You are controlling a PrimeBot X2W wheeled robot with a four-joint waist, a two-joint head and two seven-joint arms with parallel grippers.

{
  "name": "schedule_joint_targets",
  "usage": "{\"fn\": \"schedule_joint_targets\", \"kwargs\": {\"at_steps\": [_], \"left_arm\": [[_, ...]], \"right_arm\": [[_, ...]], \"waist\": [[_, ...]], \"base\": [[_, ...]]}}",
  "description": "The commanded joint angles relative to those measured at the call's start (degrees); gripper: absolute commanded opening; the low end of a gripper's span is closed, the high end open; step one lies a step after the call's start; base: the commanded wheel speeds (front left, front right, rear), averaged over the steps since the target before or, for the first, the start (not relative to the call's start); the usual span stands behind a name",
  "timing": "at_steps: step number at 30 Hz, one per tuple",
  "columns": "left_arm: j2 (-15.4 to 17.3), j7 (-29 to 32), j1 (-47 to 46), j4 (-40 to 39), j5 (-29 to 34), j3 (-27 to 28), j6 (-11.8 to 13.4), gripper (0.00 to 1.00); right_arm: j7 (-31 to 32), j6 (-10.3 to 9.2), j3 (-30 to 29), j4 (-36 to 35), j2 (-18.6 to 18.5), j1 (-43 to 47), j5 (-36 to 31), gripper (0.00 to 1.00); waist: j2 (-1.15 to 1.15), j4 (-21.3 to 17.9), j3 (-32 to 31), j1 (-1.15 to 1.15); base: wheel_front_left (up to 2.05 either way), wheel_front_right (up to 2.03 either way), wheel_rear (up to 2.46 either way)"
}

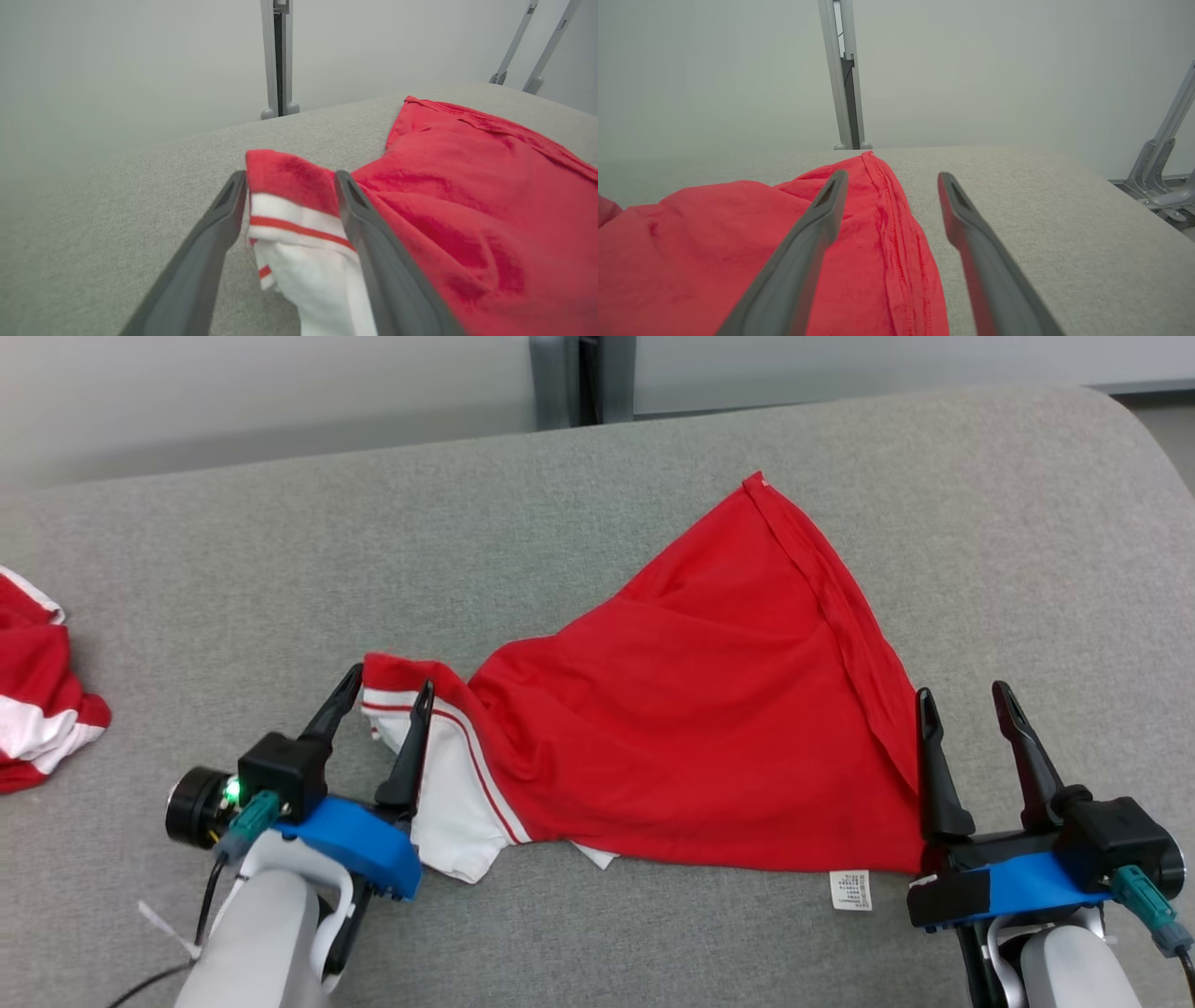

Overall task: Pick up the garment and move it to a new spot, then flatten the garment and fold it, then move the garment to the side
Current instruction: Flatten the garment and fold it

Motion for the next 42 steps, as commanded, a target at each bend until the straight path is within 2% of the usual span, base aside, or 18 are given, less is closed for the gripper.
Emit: {"fn": "schedule_joint_targets", "kwargs": {"at_steps": [1,10,21,36,42], "left_arm": [[-0.11,0.01,2.16,-1.97,0.20,1.32,0.49,1.00],[-1.70,0.01,13.12,-14.06,1.86,8.74,2.07,1.00],[-3.74,0.01,23.68,-23.90,4.64,16.11,2.17,1.00],[-5.08,0.01,26.65,-23.15,6.79,17.69,1.08,1.00],[-5.32,0.01,23.04,-18.72,7.17,13.68,-0.19,1.00]], "right_arm": [[-0.01,-0.04,0.10,0.09,0.04,0.44,-0.19,1.00],[-0.01,-0.04,0.64,-0.01,0.13,2.58,0.34,1.00],[-0.01,-0.04,0.62,-1.24,0.24,6.89,0.78,1.00],[-0.01,-0.04,0.98,-0.98,0.29,9.74,0.51,1.00],[0.00,-0.04,-2.21,4.22,-0.02,8.47,-1.96,1.00]], "waist": [[0.00,0.91,-1.22,0.00],[0.00,3.74,-5.51,0.00],[0.00,4.97,-9.17,0.00],[0.00,5.01,-11.01,0.00],[0.00,3.76,-10.21,0.00]], "base": [[0.00,0.00,0.00],[0.00,0.00,0.00],[0.00,0.00,0.00],[0.00,0.00,0.00],[0.00,0.00,0.00]]}}
